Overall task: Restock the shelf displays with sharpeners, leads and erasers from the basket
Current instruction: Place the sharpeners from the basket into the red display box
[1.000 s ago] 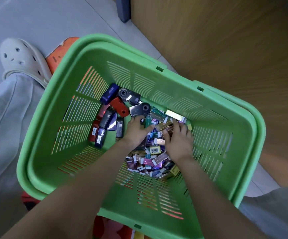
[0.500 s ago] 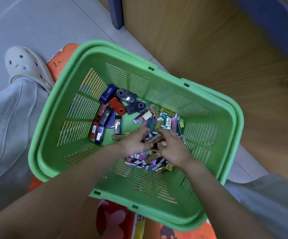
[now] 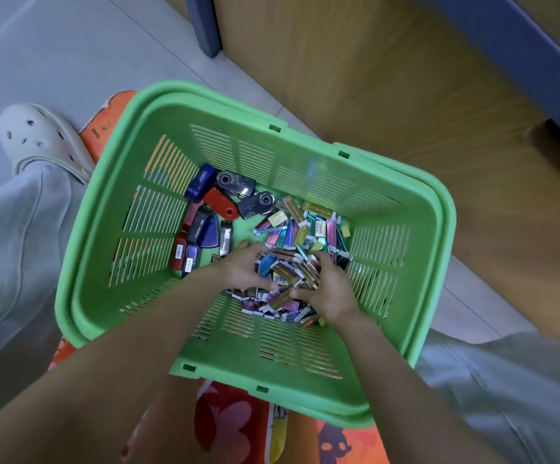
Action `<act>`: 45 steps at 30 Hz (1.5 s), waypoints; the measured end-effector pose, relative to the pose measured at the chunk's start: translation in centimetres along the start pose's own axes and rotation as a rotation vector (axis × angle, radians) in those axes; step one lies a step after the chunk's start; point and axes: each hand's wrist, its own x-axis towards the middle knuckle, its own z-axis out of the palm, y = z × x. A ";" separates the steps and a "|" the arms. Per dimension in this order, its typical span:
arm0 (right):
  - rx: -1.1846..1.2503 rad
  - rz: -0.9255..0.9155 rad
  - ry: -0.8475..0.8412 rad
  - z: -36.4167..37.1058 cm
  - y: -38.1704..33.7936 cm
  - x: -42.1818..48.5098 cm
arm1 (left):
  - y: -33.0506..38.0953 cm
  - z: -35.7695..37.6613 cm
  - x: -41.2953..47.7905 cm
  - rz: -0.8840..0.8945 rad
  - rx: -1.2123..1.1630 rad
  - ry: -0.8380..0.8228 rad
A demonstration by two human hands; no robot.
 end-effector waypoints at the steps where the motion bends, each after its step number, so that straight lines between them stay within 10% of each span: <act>1: 0.016 -0.028 0.011 0.2 -0.2 0.0 | 0.1 0.1 0.0 0.010 -0.058 0.000; 14: 0.094 -0.037 0.143 0.4 -0.3 -0.3 | 0.0 -0.6 -1.8 -0.033 -0.304 -0.048; 18: 0.157 0.179 0.015 0.8 0.6 -1.3 | 0.3 -0.6 -1.9 -0.110 -0.304 -0.017; 33: 0.351 -0.067 -0.289 5.3 -3.4 -1.4 | -0.5 -1.3 -1.6 -0.115 -0.572 0.069; 38: 0.010 -0.098 0.261 3.3 -0.6 -0.9 | -0.5 -1.1 -1.8 -0.059 -0.555 0.058; 45: -0.393 0.109 0.082 3.1 0.1 1.8 | -0.6 -0.9 -1.6 -0.062 -0.561 0.089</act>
